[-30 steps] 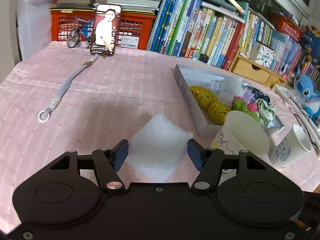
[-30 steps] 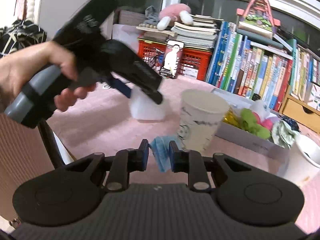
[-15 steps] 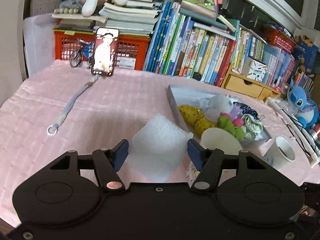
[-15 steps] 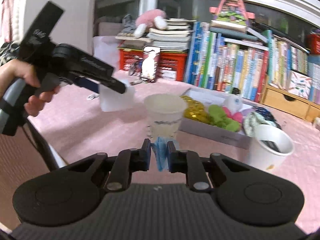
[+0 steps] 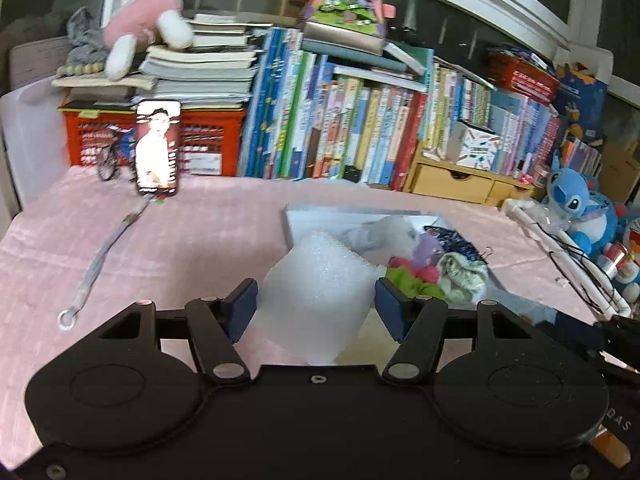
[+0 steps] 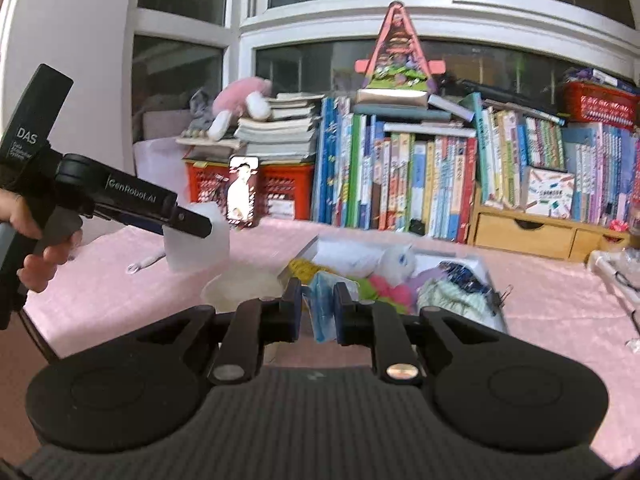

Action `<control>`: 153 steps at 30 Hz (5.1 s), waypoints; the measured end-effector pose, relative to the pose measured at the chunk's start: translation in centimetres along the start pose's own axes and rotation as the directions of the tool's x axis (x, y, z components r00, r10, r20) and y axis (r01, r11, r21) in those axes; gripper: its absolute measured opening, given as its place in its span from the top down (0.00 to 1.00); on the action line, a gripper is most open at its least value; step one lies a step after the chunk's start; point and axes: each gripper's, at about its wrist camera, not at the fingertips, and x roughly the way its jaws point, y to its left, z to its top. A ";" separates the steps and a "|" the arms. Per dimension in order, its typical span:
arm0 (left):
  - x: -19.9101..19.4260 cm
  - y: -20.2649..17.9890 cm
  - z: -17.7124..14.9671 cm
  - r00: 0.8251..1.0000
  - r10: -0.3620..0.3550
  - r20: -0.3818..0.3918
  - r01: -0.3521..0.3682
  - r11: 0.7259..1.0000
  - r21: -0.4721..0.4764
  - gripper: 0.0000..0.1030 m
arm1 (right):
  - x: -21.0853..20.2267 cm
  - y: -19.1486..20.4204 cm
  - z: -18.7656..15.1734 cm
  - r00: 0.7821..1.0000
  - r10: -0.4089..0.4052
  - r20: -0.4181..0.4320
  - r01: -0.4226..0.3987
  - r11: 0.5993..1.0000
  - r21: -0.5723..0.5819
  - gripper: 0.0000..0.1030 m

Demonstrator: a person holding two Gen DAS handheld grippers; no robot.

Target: Organize soft objects

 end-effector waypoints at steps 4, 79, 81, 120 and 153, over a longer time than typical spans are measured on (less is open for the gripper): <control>0.9 -1.6 0.9 1.000 -0.021 -0.002 0.021 1.000 0.014 0.40 | 0.6 -1.4 0.9 1.000 -0.016 0.014 0.016 1.000 0.020 0.80; 26.8 -3.1 8.9 0.930 0.104 -0.353 -0.127 0.991 -0.041 0.39 | 24.9 -18.4 3.0 0.924 0.152 -0.352 0.099 0.792 0.603 0.80; 26.8 -3.1 8.8 0.929 0.107 -0.355 -0.129 0.991 -0.039 0.38 | 24.8 -18.3 2.9 0.918 0.170 -0.357 0.087 0.793 0.603 0.80; 13.0 -7.1 7.6 0.991 0.047 -0.126 -0.042 0.998 0.045 0.17 | 13.9 -14.0 6.5 0.985 0.031 -0.168 0.028 0.940 0.340 0.16; -0.3 -10.2 -6.6 0.993 0.014 0.116 -0.022 0.998 0.063 0.11 | -0.9 -7.1 -1.4 0.983 -0.141 0.118 0.134 0.989 0.066 0.00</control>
